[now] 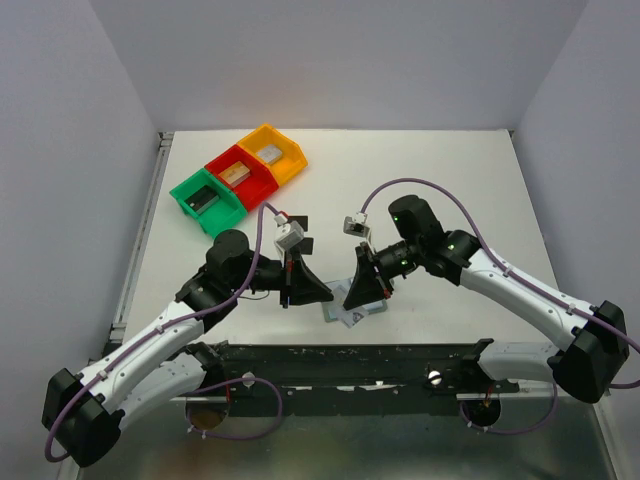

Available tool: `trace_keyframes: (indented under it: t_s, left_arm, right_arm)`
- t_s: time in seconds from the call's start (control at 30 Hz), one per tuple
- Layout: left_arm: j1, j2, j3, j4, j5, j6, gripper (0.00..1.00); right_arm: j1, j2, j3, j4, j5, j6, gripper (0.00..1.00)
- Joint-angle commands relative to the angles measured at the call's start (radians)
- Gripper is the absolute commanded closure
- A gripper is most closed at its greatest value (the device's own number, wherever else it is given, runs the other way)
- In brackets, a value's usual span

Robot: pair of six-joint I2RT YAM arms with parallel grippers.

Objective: Take the credit cards out of the card holder
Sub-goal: Place the credit card at the center of the board.

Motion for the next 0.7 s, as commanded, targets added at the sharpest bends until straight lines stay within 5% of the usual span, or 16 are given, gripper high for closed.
trace_keyframes:
  t_s: [0.0,0.1,0.17,0.4,0.67]
  left_arm:
    - [0.003,-0.013,-0.031,0.077,0.027,-0.026,1.0]
    - [0.003,-0.048,-0.058,0.114,-0.015,-0.049,1.0]
    - [0.009,-0.074,-0.065,0.094,-0.092,-0.046,1.0]
    - [0.112,-0.218,-0.237,0.272,-0.452,-0.269,1.0]
    - [0.126,-0.278,-0.395,0.613,-0.612,-0.44,1.0]
  right_arm:
    - [0.008,-0.011,0.033,-0.014,0.033,-0.002,0.84]
    - [0.005,-0.037,0.039,0.008,0.105,0.043,0.52]
    - [-0.01,-0.061,0.048,0.017,0.192,0.087,0.43]
    - [-0.14,-0.273,-0.092,0.259,0.502,0.307,0.33]
    - [-0.144,-0.31,-0.292,0.63,0.503,0.569,0.31]
